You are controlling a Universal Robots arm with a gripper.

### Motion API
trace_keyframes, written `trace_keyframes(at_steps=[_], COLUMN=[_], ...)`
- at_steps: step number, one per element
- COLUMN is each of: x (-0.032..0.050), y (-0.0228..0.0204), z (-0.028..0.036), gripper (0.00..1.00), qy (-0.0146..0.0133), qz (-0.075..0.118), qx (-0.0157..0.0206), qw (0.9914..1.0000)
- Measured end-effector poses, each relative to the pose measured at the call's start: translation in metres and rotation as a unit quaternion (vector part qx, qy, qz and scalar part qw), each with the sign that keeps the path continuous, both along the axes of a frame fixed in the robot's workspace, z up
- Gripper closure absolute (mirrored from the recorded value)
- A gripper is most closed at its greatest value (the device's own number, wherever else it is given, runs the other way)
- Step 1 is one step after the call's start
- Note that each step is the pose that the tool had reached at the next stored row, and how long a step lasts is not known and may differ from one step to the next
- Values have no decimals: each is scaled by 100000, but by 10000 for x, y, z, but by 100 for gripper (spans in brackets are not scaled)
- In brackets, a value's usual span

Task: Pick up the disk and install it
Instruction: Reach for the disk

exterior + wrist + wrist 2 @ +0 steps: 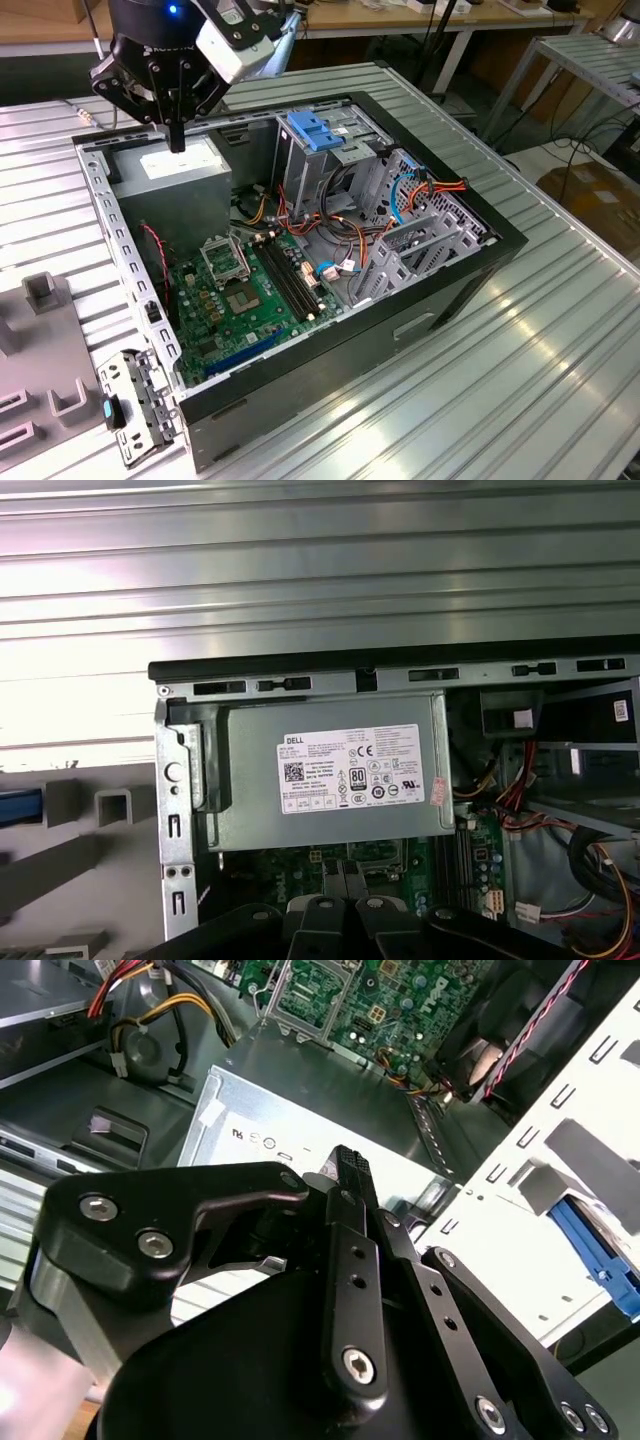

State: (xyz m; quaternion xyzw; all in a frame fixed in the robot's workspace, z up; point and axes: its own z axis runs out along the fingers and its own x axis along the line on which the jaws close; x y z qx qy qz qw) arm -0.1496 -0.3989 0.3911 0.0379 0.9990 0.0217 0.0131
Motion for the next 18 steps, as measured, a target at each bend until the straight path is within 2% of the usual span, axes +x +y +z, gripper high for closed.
trace_keyframes(at_steps=[18], x=[-102], y=[0], z=[-11], gripper=[89], qy=[3], qz=[2], qx=[1], qw=[100000])
